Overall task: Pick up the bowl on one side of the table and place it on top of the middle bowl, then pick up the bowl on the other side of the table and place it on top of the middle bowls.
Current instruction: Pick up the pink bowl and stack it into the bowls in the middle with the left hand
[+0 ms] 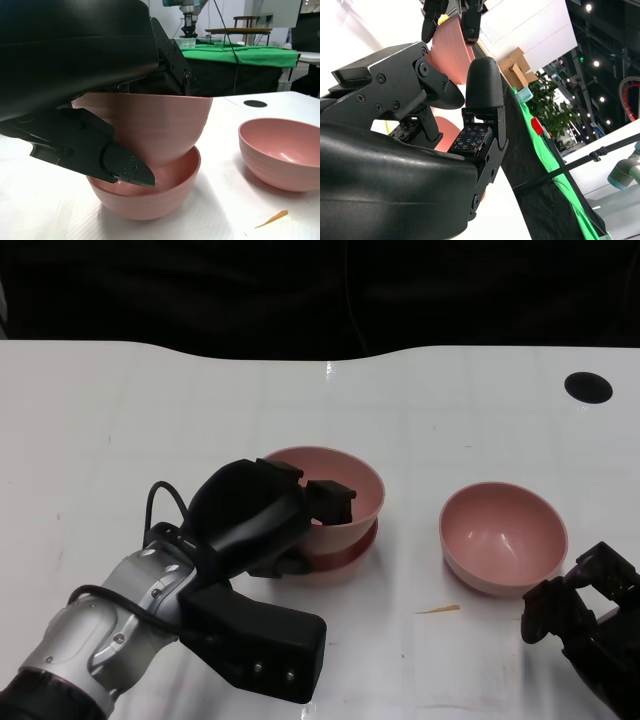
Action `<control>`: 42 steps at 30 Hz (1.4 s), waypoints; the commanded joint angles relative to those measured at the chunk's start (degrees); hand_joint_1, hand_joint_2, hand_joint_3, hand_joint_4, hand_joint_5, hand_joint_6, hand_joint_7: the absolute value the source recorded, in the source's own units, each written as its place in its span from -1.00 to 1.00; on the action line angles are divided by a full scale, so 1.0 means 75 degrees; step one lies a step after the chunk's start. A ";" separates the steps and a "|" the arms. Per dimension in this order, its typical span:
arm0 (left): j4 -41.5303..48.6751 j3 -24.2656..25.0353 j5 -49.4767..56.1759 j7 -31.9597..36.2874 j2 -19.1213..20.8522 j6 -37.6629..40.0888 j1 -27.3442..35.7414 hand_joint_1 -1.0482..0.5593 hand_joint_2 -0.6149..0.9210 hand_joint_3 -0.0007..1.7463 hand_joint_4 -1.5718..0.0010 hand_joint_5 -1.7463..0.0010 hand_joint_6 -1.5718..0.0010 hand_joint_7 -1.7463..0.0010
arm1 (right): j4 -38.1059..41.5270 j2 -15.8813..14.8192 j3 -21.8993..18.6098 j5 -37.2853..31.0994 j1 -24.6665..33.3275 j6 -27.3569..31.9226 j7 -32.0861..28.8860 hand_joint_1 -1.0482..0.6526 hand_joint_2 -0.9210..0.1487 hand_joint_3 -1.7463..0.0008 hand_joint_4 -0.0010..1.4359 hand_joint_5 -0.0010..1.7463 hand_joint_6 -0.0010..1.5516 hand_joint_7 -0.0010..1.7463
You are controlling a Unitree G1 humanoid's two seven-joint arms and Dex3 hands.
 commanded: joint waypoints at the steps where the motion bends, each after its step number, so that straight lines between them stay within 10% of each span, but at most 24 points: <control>1: 0.0187 -0.0027 0.0009 0.0203 0.0013 -0.0113 -0.0204 0.12 1.00 -0.83 0.09 -0.82 0.02 -0.37 | -0.0109 -0.0045 -0.0032 -0.0027 0.0052 -0.0056 -0.0075 0.19 -0.38 -0.19 0.26 0.86 0.20 0.38; 15: 0.0604 -0.0090 0.0048 0.0434 -0.0034 -0.0271 -0.0311 0.11 1.00 -0.82 0.03 -0.69 -0.15 -0.02 | -0.0046 -0.0065 -0.0046 0.0016 0.0011 -0.0062 0.0012 0.18 -0.36 -0.23 0.27 0.86 0.21 0.35; 27: 0.0584 -0.0114 0.0077 0.0339 -0.0046 -0.0209 -0.0299 0.12 1.00 -0.81 0.09 -0.80 -0.02 -0.28 | -0.0050 -0.0062 -0.0036 -0.0015 0.0022 -0.0090 -0.0017 0.18 -0.35 -0.23 0.27 0.86 0.21 0.37; 30: 0.0572 -0.0123 0.0078 0.0308 -0.0047 -0.0196 -0.0284 0.12 1.00 -0.82 -0.05 -0.48 -0.30 0.34 | -0.0035 -0.0068 -0.0049 0.0021 0.0018 -0.0065 0.0006 0.18 -0.36 -0.22 0.26 0.86 0.21 0.37; 38: 0.0433 -0.0196 0.0097 0.0094 -0.0040 0.0029 -0.0217 0.13 1.00 -0.81 -0.22 0.03 -0.36 0.49 | -0.0076 -0.0072 -0.0028 -0.0017 0.0022 -0.0049 -0.0079 0.18 -0.35 -0.22 0.27 0.86 0.22 0.36; 42: 0.0512 -0.0238 0.0047 0.0115 -0.0056 0.0056 -0.0170 0.14 1.00 -0.81 0.03 -0.56 -0.19 0.11 | -0.0044 -0.0070 -0.0035 0.0011 0.0018 -0.0088 -0.0012 0.17 -0.36 -0.21 0.26 0.87 0.21 0.35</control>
